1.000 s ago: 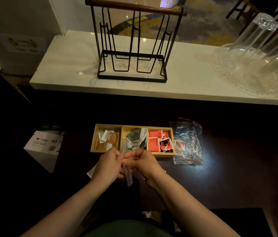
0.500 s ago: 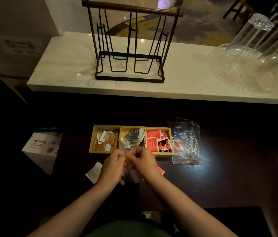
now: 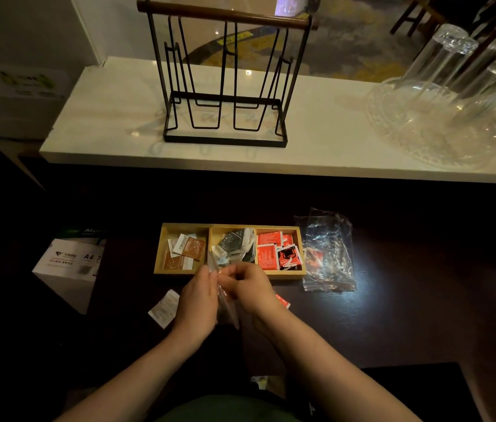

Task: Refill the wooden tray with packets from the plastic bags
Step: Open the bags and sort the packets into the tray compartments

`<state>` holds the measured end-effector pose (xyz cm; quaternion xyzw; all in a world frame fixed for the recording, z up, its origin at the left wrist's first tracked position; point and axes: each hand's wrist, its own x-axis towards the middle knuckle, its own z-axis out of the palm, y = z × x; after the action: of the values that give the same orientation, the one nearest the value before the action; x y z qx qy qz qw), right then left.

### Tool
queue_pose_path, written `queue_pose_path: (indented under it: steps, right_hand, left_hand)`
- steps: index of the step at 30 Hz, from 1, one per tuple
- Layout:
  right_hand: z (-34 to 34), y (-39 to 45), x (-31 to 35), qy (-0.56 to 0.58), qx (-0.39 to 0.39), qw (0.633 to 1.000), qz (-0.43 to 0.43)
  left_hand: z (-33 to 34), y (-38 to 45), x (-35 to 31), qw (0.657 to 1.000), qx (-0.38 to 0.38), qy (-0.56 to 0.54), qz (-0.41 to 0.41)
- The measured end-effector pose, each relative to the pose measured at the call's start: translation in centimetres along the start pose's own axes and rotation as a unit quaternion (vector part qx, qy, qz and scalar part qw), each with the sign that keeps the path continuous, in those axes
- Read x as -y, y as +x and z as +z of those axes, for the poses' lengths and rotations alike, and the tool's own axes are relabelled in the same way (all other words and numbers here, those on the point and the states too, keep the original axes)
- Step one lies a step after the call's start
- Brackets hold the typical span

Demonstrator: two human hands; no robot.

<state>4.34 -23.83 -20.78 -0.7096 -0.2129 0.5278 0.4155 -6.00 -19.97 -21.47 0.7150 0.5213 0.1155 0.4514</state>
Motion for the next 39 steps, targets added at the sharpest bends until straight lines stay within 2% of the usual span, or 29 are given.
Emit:
queue_pose_path:
  steps: [2,4,6,8,11,12,14,16,18,20,22,25,27,29,31,33,35,37,39]
  right_hand:
    - [-0.9,0.3,0.1,0.013,-0.005,1.0,0.013]
    - [-2.5,0.9,0.2,0.02,-0.048,0.998,0.023]
    - [-4.0,1.3,0.3,-0.074,-0.111,0.99,-0.035]
    - [-4.8,1.2,0.3,-0.231,-0.144,0.952,-0.141]
    - [-5.0,1.1,0.4,-0.412,-0.15,0.855,-0.275]
    - [-5.0,1.0,0.5,-0.447,-0.148,0.832,-0.294]
    - [-4.9,0.7,0.9,-0.483,-0.148,0.808,-0.304]
    - [-4.9,0.3,1.5,-0.503,-0.163,0.792,-0.304]
    - [-4.5,-0.5,2.1,-0.484,-0.176,0.788,-0.339]
    - [-3.4,-1.4,2.5,-0.436,-0.13,0.806,-0.379]
    - [-2.1,-2.1,2.4,-0.43,-0.049,0.822,-0.369]
    - [-1.2,-1.8,1.9,-0.506,0.0,0.79,-0.346]
    - [-0.8,-1.4,2.1,-0.52,0.025,0.788,-0.33]
    - [-0.1,-1.0,2.3,-0.507,0.02,0.793,-0.337]
    - [0.4,-0.5,2.8,-0.515,-0.007,0.783,-0.347]
    - [0.3,-0.2,3.2,-0.505,-0.024,0.784,-0.36]
    - [-0.1,-0.1,4.0,-0.461,-0.02,0.8,-0.384]
    - [-0.2,-0.3,5.2,-0.414,0.007,0.81,-0.416]
    - [0.1,-0.5,6.7,-0.363,0.032,0.821,-0.439]
  left_hand:
    - [-0.4,0.1,0.0,1.0,0.009,-0.016,0.006]
    - [-1.2,0.3,0.3,1.0,0.017,-0.008,0.001]
    - [-2.4,0.6,0.5,0.996,0.053,0.067,0.013]
    - [-3.8,0.8,0.3,0.975,0.097,0.195,0.052]
    - [-5.4,1.3,-0.6,0.93,0.111,0.338,0.095]
    - [-5.9,1.5,-1.1,0.92,0.11,0.364,0.099]
    - [-6.5,2.0,-2.0,0.913,0.106,0.383,0.095]
    - [-6.6,2.2,-2.7,0.922,0.103,0.364,0.082]
    - [-6.2,2.2,-3.1,0.935,0.104,0.331,0.066]
    - [-5.9,2.2,-3.2,0.946,0.106,0.303,0.044]
    - [-5.9,2.4,-3.3,0.948,0.116,0.296,0.03]
    - [-6.4,2.8,-2.8,0.956,0.15,0.253,0.011]
    - [-6.8,3.0,-2.4,0.969,0.173,0.177,-0.004]
    - [-7.2,3.0,-2.0,0.971,0.193,0.141,0.007]
    - [-7.8,3.1,-1.6,0.971,0.211,0.111,0.024]
    - [-8.5,3.2,-0.8,0.974,0.225,0.032,0.017]
    - [-9.0,3.4,0.4,0.978,0.194,-0.074,-0.022]
    - [-9.0,3.9,2.2,0.976,0.12,-0.159,-0.084]
    - [-8.4,4.1,4.1,0.952,0.096,-0.23,-0.179]
